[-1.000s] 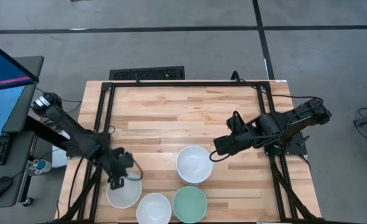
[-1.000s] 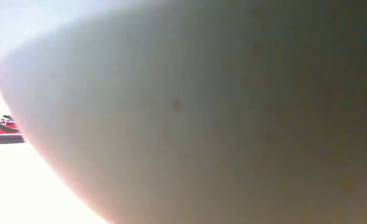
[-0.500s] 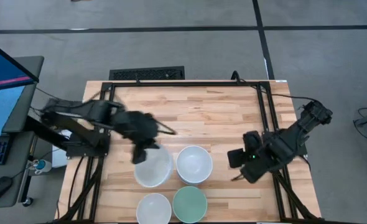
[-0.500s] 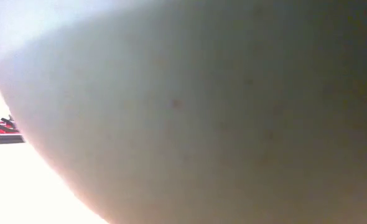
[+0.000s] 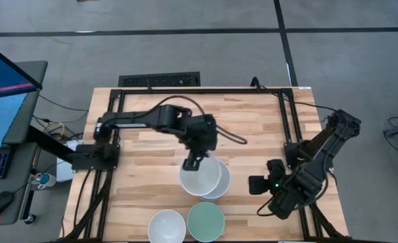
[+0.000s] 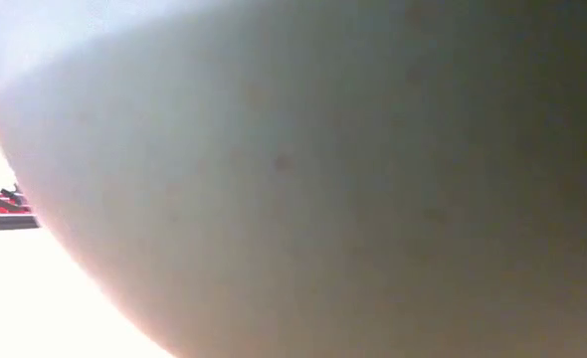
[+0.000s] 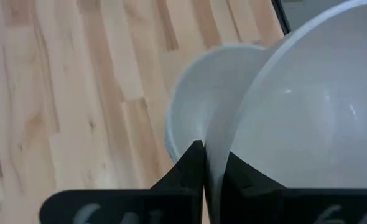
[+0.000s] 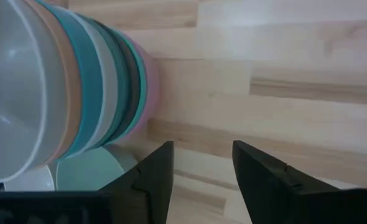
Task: Nest bowls inside each other
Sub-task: Stack the white bowl on the white bowl
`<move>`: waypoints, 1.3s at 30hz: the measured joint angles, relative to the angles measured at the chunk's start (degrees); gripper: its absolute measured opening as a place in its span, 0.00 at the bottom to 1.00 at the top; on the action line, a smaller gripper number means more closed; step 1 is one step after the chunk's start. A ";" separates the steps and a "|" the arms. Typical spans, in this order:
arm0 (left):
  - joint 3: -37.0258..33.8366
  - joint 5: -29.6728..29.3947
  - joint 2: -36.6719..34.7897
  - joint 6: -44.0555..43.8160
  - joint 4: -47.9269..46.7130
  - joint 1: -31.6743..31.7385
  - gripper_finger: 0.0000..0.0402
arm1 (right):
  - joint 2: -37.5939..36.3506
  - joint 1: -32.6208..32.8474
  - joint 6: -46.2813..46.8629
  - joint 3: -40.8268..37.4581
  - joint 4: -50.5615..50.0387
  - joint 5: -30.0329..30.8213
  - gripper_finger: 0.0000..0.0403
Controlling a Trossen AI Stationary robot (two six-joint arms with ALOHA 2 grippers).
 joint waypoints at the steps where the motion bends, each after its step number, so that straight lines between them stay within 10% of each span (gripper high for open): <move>1: 1.80 0.09 1.11 0.52 -0.65 0.48 0.00 | 0.18 -0.11 -0.02 -0.40 1.26 0.07 0.47; 26: 4.89 8.71 8.88 1.81 1.92 1.79 0.00 | 0.48 -3.52 -0.63 -4.48 8.07 0.46 0.37; 39: 5.33 3.30 12.33 1.25 2.65 0.79 0.00 | 0.46 -2.60 -0.68 -4.44 9.13 0.46 0.35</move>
